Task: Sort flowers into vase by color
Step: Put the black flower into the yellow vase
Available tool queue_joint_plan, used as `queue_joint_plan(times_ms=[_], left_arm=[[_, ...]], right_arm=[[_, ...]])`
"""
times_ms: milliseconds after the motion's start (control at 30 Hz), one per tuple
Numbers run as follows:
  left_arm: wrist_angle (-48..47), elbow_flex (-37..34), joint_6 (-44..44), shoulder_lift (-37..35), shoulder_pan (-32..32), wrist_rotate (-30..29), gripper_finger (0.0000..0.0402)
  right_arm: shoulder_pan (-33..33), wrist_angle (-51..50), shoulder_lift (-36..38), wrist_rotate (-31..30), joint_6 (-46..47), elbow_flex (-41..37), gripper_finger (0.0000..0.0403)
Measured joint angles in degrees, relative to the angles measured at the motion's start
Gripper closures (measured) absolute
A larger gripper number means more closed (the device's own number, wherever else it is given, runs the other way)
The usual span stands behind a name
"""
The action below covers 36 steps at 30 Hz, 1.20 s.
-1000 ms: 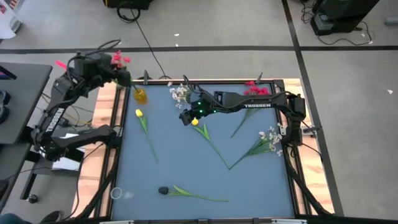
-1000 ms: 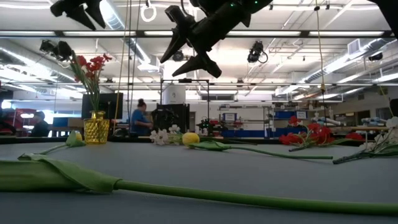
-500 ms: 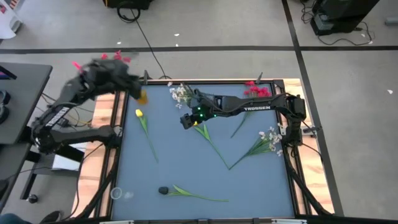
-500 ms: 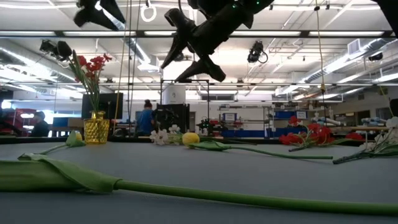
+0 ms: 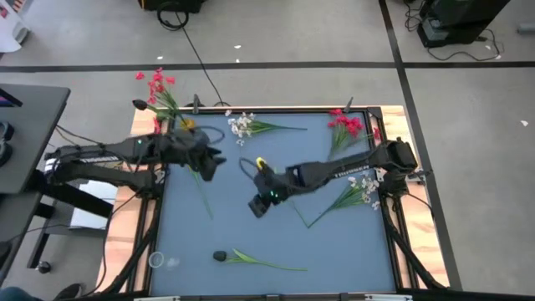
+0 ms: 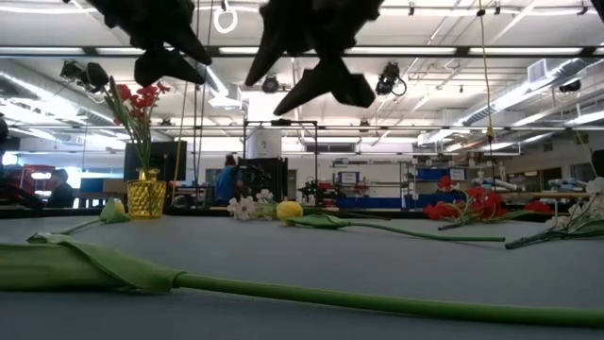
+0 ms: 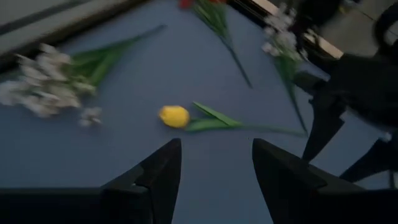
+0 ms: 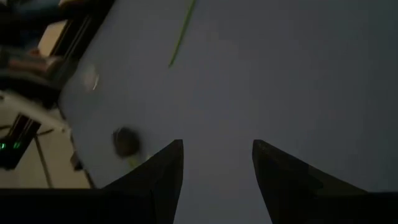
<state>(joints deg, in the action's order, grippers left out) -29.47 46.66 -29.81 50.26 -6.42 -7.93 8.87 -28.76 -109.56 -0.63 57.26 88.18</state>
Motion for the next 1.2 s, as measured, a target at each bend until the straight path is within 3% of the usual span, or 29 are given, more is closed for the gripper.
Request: queue_joint_plan(times_ms=[167,367,533,733,867,1200], left_arm=[[2.15,-2.39,-0.22,-0.04,7.21,-0.47,0.0198],[9.80,-8.29,-2.97,-0.02,16.91,-2.38,0.0199],[15.32,-13.17,-4.31,-0.01,24.77,-3.27,0.0199],[16.65,-17.06,-1.23,0.83,34.30,-3.83,0.0209],[17.30,-18.44,-3.38,2.08,39.16,-5.44,0.0228],[16.57,-19.11,-7.68,2.79,43.74,-10.84,0.0249]], right_arm=[[6.06,2.39,0.00,-3.99,0.02,0.00,0.0202],[14.16,6.90,-1.98,-9.89,-16.74,0.04,0.0202],[17.76,12.30,-6.76,-8.08,-24.35,0.19,0.0202],[19.31,12.12,-15.06,-4.89,-25.77,5.15,0.0202],[19.51,9.19,-20.07,-6.12,-26.09,9.70,0.0202],[18.68,5.80,-25.35,-7.10,-22.78,14.38,0.0206]])
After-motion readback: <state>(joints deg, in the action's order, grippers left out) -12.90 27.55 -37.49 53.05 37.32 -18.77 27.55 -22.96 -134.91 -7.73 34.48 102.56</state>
